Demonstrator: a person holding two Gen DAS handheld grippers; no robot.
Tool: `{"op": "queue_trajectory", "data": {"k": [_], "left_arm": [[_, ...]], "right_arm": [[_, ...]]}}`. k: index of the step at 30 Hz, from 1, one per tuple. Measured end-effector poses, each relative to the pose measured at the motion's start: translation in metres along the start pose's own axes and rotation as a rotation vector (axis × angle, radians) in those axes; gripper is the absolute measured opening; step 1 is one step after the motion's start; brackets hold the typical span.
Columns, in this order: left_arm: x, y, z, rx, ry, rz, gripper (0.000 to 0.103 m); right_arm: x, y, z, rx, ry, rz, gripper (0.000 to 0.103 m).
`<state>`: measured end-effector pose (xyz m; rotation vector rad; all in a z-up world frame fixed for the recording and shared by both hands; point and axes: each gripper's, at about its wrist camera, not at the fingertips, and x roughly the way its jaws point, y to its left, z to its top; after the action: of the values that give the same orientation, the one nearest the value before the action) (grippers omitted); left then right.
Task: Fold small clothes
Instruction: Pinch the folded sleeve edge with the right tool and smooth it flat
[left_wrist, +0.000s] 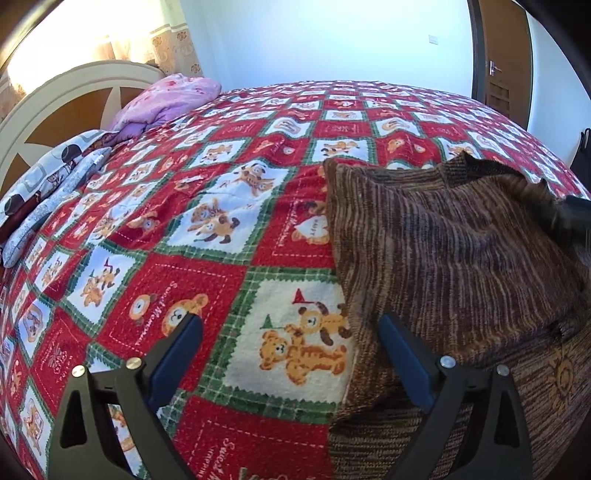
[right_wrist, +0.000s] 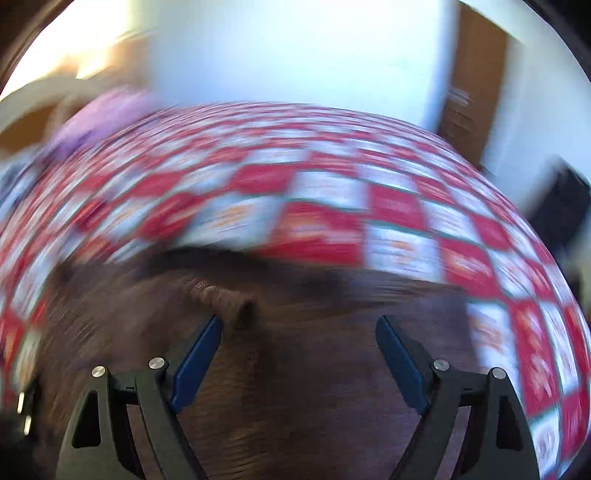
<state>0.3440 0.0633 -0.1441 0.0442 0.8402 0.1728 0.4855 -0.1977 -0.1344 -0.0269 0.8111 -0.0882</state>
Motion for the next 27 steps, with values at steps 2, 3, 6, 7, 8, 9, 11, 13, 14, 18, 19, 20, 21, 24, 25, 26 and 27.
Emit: {"op": "queue_trajectory", "data": {"k": [2,3,6,7,8,9,11,13,14,18,19,20,21,24,25,26,27], "left_arm": [[0.001,0.001,0.000,-0.007,0.003,-0.009,0.099],[0.002,0.002,0.000,-0.010,0.004,-0.012,0.099],[0.003,0.004,0.001,-0.023,0.010,-0.020,0.100],[0.003,0.005,0.001,-0.026,0.012,-0.023,0.100],[0.004,0.005,0.001,-0.030,0.014,-0.026,0.100],[0.004,0.005,0.001,-0.032,0.015,-0.028,0.101],[0.004,0.006,0.001,-0.034,0.016,-0.029,0.101],[0.004,0.006,0.000,-0.034,0.017,-0.027,0.101],[0.004,0.006,0.000,-0.034,0.017,-0.027,0.102],[0.005,0.008,0.000,-0.042,0.021,-0.032,0.102],[0.005,0.008,0.000,-0.047,0.023,-0.034,0.103],[0.005,0.009,0.000,-0.052,0.025,-0.037,0.103],[0.005,0.010,0.000,-0.056,0.026,-0.041,0.103],[0.006,0.012,0.000,-0.069,0.031,-0.056,0.103],[0.007,0.013,0.000,-0.074,0.035,-0.063,0.103],[0.008,0.014,0.000,-0.081,0.039,-0.071,0.103],[0.009,0.015,0.000,-0.089,0.044,-0.080,0.103]], "right_arm": [[0.003,-0.027,0.003,0.038,0.028,0.002,0.085],[-0.001,-0.039,0.003,0.064,0.034,0.053,0.081],[-0.015,-0.048,-0.007,0.098,0.060,0.222,0.078],[-0.019,-0.047,-0.013,0.112,0.076,0.280,0.076],[-0.022,-0.044,-0.020,0.120,0.100,0.339,0.070],[-0.023,-0.038,-0.027,0.121,0.134,0.399,0.063],[-0.025,-0.030,-0.037,0.118,0.177,0.445,0.055],[-0.020,-0.019,-0.047,0.106,0.218,0.456,0.053],[-0.018,-0.014,-0.052,0.105,0.227,0.455,0.048],[-0.026,-0.001,-0.056,0.057,0.190,0.435,0.003],[-0.030,-0.002,-0.055,0.056,0.181,0.442,0.003],[-0.035,-0.001,-0.052,0.052,0.161,0.450,0.003],[-0.046,-0.004,-0.049,0.042,0.134,0.454,0.003],[-0.066,-0.006,-0.048,0.018,0.112,0.473,0.002],[-0.069,-0.006,-0.050,0.002,0.109,0.460,0.002],[-0.070,-0.005,-0.053,-0.011,0.109,0.445,0.002],[-0.066,-0.006,-0.058,-0.024,0.119,0.417,0.002]]}}
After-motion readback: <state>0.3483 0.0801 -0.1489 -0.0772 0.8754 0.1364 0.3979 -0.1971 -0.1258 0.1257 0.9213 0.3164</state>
